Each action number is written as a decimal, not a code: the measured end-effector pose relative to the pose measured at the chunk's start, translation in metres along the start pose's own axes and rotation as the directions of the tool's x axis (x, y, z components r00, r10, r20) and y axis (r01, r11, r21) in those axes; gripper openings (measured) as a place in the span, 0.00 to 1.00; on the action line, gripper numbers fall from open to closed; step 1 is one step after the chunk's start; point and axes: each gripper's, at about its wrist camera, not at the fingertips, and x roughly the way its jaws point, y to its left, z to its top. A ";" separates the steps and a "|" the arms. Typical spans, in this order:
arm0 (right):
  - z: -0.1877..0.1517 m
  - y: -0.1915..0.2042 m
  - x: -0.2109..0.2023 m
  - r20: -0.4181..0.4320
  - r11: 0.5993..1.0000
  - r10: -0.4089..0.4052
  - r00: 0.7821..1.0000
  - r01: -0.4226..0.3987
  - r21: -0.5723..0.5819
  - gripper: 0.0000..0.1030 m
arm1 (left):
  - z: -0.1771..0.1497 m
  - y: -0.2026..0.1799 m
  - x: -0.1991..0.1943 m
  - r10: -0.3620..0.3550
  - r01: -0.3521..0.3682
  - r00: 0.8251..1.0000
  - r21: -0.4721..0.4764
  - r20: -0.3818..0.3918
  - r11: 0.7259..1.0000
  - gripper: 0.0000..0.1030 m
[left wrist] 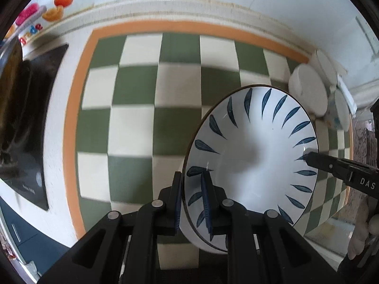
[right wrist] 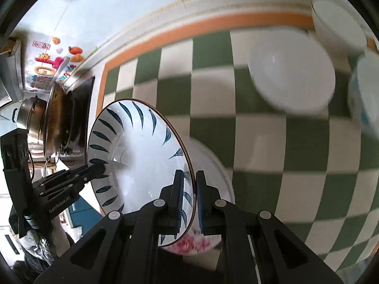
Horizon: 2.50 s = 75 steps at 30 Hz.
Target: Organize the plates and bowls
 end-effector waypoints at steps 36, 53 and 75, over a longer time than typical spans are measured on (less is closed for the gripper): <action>-0.043 -0.018 0.053 -0.034 0.995 -0.096 0.995 0.095 -0.016 0.14 | -0.031 -0.025 0.059 0.082 -0.084 0.995 -0.034 -0.051 0.996 0.17; -0.053 -0.009 0.035 0.004 0.989 -0.141 0.990 0.141 -0.032 0.15 | -0.047 -0.023 0.045 0.091 -0.093 0.995 -0.075 -0.029 0.993 0.18; -0.191 0.074 -0.076 0.321 0.972 -0.210 0.923 0.232 -0.031 0.89 | -0.149 -0.027 -0.104 0.088 -0.105 0.941 0.034 0.326 0.994 0.96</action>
